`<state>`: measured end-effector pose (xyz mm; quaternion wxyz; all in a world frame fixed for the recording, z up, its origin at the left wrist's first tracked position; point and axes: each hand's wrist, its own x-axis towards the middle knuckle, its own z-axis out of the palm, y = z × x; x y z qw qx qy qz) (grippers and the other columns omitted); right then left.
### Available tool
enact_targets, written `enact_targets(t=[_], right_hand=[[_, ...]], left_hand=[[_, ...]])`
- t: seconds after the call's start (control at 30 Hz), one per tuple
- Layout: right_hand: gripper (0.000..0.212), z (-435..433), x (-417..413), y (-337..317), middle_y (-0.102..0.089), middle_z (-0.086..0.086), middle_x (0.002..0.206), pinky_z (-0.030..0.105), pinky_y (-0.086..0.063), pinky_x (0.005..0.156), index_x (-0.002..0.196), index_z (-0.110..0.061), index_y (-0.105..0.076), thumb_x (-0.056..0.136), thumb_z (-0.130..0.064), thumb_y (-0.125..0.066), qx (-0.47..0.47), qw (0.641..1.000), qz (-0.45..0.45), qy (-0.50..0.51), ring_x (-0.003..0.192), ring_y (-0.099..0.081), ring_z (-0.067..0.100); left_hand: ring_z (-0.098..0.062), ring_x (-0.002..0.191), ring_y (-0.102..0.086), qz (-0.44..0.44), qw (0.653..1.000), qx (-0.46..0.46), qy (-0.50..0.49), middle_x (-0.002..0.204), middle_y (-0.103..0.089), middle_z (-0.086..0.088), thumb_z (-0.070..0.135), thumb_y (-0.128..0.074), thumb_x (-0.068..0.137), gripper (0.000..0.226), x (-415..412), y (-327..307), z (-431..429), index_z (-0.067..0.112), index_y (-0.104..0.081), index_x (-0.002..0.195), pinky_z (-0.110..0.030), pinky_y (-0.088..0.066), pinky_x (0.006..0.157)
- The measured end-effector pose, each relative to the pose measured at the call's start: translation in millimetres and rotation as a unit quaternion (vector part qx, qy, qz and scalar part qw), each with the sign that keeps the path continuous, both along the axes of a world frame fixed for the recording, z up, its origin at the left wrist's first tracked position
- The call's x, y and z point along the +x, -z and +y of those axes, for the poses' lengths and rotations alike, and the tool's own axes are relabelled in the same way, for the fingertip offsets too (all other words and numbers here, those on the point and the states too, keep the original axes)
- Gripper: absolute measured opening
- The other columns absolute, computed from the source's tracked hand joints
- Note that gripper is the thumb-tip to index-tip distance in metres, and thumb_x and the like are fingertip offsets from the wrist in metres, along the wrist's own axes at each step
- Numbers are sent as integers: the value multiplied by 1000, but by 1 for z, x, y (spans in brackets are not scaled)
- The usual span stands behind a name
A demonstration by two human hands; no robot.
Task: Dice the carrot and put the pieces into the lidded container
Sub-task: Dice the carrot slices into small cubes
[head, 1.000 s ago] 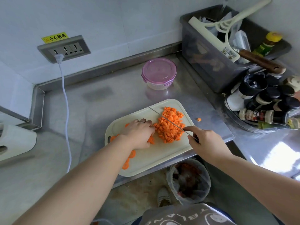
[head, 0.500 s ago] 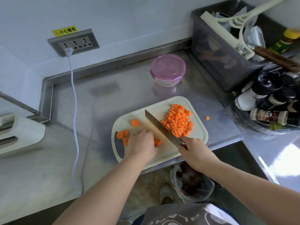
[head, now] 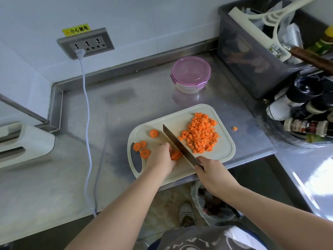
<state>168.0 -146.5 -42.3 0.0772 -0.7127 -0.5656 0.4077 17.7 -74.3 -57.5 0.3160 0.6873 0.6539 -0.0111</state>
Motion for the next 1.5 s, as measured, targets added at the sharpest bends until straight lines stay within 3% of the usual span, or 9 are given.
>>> enact_targets(t=[0.23, 0.57, 0.83, 1.1, 1.23, 1.33, 1.5], right_hand=[[23, -1, 0, -2, -62, 1, 103, 38, -54, 82, 111, -19, -56, 98, -22, -37, -1, 1000, 1, 0, 90, -59, 18], [14, 2, -1, -5, -60, 1, 93, 38, -54, 76, 100, -21, -51, 99, -22, -38, 1, 1000, -4, -8, 80, -57, 18], [28, 17, 5, -4, -54, 2, 77, 36, -46, 65, 70, -24, -38, 98, -21, -37, -1, 1000, -20, 22, 70, -53, 22], [27, 18, 5, -12, -48, 0, 70, 34, -38, 60, 75, -23, -35, 102, -26, -34, 39, 999, -27, 7, 65, -46, 22], [14, 17, 7, -18, -49, -1, 70, 37, -43, 60, 99, -18, -41, 103, -27, -30, 54, 994, -68, -60, 67, -52, 24], [9, 14, 3, -19, -48, -1, 70, 39, -45, 63, 98, -21, -35, 102, -25, -29, 42, 992, -84, -83, 69, -54, 26], [10, 12, -1, -20, -59, 7, 84, 42, -52, 71, 99, -19, -38, 102, -25, -30, 22, 992, -96, -82, 77, -59, 29]], left_hand=[[-19, 103, -59, 6, 1000, -3, 1, 117, -59, 0, 30, -69, 83, 46, -5, 0, -1, 18, -51, 123, -28, -49, 81], [-21, 90, -62, 12, 999, 28, -22, 99, -65, 0, 31, -65, 85, 21, 5, 5, -3, 19, -59, 101, -35, -53, 73], [-24, 91, -62, -23, 999, 40, -5, 101, -65, -6, 20, -67, 82, 22, 13, 4, 22, 12, -61, 102, -35, -51, 78], [-23, 105, -59, -48, 997, 64, 8, 118, -58, -6, 25, -70, 82, 38, 8, 7, 22, 11, -60, 115, -29, -46, 88], [-21, 97, -61, -60, 989, 138, 8, 112, -58, -1, 30, -67, 85, 29, 4, 2, 10, 14, -64, 109, -29, -46, 76], [-19, 91, -62, -56, 981, 186, 24, 106, -61, 2, 30, -65, 86, 19, 2, 3, 1, 15, -68, 99, -27, -41, 64], [-22, 95, -62, -43, 979, 189, 60, 108, -62, 2, 27, -63, 88, 20, -1, 9, -2, 18, -67, 104, -35, -49, 69]])
